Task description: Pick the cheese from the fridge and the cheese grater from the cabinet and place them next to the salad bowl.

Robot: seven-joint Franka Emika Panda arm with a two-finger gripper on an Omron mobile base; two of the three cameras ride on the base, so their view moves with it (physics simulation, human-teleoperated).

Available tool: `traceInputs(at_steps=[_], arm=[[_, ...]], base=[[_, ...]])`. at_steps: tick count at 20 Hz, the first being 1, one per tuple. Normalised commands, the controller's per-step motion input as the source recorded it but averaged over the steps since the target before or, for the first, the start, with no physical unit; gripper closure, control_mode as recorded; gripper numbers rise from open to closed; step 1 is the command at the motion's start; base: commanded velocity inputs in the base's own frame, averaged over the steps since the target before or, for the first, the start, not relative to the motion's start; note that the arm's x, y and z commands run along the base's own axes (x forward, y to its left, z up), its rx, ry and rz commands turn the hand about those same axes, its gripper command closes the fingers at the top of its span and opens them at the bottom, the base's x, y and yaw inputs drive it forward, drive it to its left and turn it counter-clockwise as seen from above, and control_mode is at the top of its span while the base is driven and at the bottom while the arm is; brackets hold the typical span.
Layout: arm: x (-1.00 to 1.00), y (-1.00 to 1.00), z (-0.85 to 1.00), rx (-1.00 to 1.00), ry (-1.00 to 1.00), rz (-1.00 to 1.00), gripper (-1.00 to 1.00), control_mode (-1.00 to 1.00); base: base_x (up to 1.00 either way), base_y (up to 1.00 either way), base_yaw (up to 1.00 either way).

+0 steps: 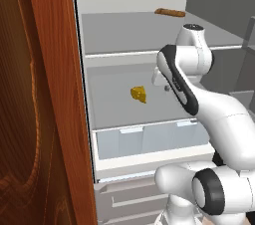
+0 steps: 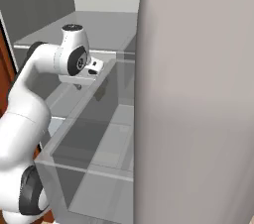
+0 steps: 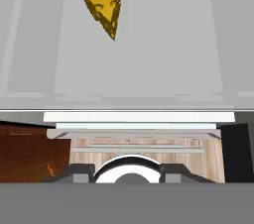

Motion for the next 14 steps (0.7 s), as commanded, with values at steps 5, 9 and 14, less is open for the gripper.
traceInputs(at_steps=[5, 9, 14], arm=[[-0.49, 0.10, 0.02, -0.04, -0.16, 0.00, -1.00, -1.00], [-0.58, 0.14, 0.01, -0.08, -0.23, 0.00, -1.00, -1.00], [-0.30, 0.07, -0.19, 0.00, -0.47, 0.02, -1.00, -1.00]], base=[[0.00, 0.00, 0.00], [0.00, 0.00, 0.00], [0.00, 0.00, 0.00]])
